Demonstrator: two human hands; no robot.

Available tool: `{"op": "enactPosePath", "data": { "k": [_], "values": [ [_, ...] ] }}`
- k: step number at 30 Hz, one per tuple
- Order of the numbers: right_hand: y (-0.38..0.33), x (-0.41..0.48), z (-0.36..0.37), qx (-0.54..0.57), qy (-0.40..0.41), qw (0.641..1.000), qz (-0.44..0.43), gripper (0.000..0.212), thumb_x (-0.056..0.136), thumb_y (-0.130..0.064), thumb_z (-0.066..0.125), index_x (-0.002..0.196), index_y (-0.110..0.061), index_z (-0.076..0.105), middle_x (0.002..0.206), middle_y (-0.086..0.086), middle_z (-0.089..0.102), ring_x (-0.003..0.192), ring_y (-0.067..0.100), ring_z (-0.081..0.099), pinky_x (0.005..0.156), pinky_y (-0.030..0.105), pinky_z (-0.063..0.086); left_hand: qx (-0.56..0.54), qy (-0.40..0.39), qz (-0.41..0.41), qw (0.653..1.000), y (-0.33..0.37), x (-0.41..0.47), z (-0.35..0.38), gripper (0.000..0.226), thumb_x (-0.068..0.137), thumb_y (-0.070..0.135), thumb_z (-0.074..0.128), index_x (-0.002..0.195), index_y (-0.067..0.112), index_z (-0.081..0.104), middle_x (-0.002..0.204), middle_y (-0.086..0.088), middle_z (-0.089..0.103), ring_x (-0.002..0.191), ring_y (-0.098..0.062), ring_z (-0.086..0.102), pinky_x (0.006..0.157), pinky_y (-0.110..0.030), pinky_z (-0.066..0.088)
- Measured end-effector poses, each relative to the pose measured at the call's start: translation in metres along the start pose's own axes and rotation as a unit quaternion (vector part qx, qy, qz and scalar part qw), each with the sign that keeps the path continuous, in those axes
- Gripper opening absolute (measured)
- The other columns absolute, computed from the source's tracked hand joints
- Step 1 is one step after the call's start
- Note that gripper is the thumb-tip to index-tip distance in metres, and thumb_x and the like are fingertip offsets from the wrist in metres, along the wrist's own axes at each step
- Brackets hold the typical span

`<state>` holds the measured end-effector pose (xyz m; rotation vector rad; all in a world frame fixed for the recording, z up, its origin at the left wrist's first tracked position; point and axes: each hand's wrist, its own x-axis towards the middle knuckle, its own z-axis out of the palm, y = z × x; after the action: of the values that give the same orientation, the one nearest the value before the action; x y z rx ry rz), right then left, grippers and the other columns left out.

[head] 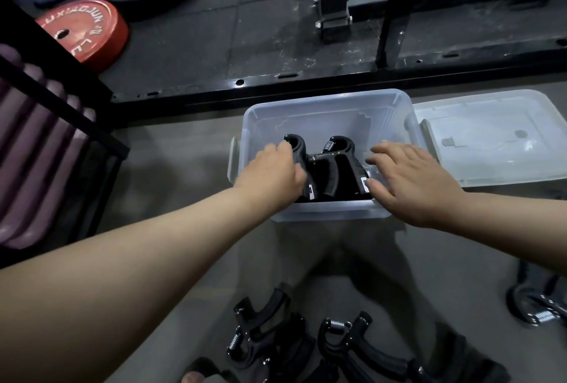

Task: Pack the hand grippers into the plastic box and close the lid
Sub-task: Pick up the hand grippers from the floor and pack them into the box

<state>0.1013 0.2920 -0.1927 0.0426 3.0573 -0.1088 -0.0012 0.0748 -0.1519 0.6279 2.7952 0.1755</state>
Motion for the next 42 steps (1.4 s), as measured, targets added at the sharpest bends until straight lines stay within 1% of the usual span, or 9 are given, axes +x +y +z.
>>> {"op": "enactPosePath", "data": {
  "k": [15,23,27,31,34,36,37,39,42],
  "values": [
    [-0.001,-0.001,0.000,0.001,0.004,1.000,-0.004,0.063,0.089,-0.052,0.024,0.129,-0.015,0.055,0.134,0.004,0.051,0.122,0.023,0.049,0.105,0.037,0.032,0.122,-0.087,-0.065,0.987,0.032,0.034,0.026,0.092,0.087,0.035,0.062,0.146,-0.009,0.006,0.117,-0.017,0.062,0.103,-0.040,0.062,0.072,-0.042,0.041],
    [-0.001,0.000,-0.004,0.018,-0.029,0.999,0.002,0.066,0.087,-0.054,0.020,0.131,-0.016,0.052,0.137,0.003,0.049,0.126,0.023,0.046,0.108,0.037,0.029,0.007,-0.081,-0.082,0.993,0.027,0.031,0.019,0.071,0.094,0.042,0.047,0.142,-0.002,0.019,0.106,-0.014,0.064,0.086,-0.029,0.061,0.075,-0.038,0.045],
    [-0.008,0.006,-0.020,0.139,-0.037,0.990,-0.002,0.043,0.094,-0.039,0.046,0.130,-0.016,0.050,0.134,0.000,0.047,0.125,0.018,0.045,0.107,0.036,0.033,-0.212,-0.109,-0.110,0.965,0.006,0.027,-0.015,0.029,0.094,0.023,0.042,0.111,-0.001,0.041,0.073,-0.019,0.066,0.052,-0.032,0.068,0.046,-0.037,0.056],
    [-0.045,0.034,-0.042,0.373,-0.076,0.922,0.065,0.023,0.091,-0.020,0.049,0.092,0.000,0.060,0.087,0.014,0.064,0.084,0.026,0.061,0.080,0.048,0.052,-0.345,-0.159,-0.152,0.913,-0.012,0.020,-0.029,0.029,0.089,0.007,0.040,0.094,-0.015,0.059,0.080,-0.027,0.071,0.064,-0.037,0.071,0.061,-0.042,0.061],
    [-0.080,0.056,-0.043,0.580,-0.217,0.765,0.176,0.015,0.092,-0.006,0.046,0.084,-0.003,0.059,0.073,0.011,0.060,0.068,0.020,0.059,0.070,0.035,0.055,-0.384,-0.205,-0.163,0.885,-0.013,0.015,-0.018,0.028,0.087,0.011,0.044,0.097,-0.007,0.063,0.092,-0.025,0.071,0.070,-0.032,0.068,0.069,-0.035,0.058],
    [-0.096,0.067,-0.045,0.620,-0.248,0.716,0.204,0.023,0.091,0.002,0.042,0.073,-0.009,0.052,0.061,0.006,0.051,0.054,0.015,0.051,0.053,0.025,0.044,-0.388,-0.204,-0.164,0.884,-0.012,0.015,-0.009,0.025,0.084,0.009,0.043,0.092,0.000,0.065,0.091,-0.021,0.070,0.070,-0.030,0.064,0.071,-0.035,0.056],
    [-0.098,0.071,-0.047,0.604,-0.235,0.739,0.185,0.025,0.091,0.002,0.044,0.071,-0.010,0.054,0.061,0.004,0.053,0.054,0.015,0.052,0.052,0.024,0.042,-0.391,-0.201,-0.166,0.883,-0.011,0.016,-0.006,0.024,0.083,0.009,0.043,0.092,0.002,0.065,0.090,-0.020,0.070,0.070,-0.029,0.064,0.070,-0.036,0.056],
    [-0.099,0.078,-0.052,0.369,-0.231,0.894,0.107,0.010,0.091,-0.010,0.054,0.086,-0.011,0.063,0.076,0.002,0.060,0.066,0.020,0.052,0.056,0.024,0.038,-0.422,-0.196,-0.180,0.867,-0.008,0.015,-0.003,0.023,0.086,0.009,0.046,0.094,0.004,0.066,0.088,-0.018,0.071,0.069,-0.028,0.065,0.064,-0.033,0.055],
    [-0.096,0.079,-0.060,0.211,-0.232,0.948,0.047,0.017,0.089,-0.019,0.060,0.105,-0.014,0.065,0.091,-0.001,0.061,0.076,0.021,0.050,0.062,0.025,0.033,-0.485,-0.198,-0.203,0.827,-0.007,0.014,-0.006,0.022,0.086,0.005,0.044,0.097,0.001,0.063,0.082,-0.019,0.065,0.066,-0.029,0.062,0.057,-0.029,0.049]
  ]
}}
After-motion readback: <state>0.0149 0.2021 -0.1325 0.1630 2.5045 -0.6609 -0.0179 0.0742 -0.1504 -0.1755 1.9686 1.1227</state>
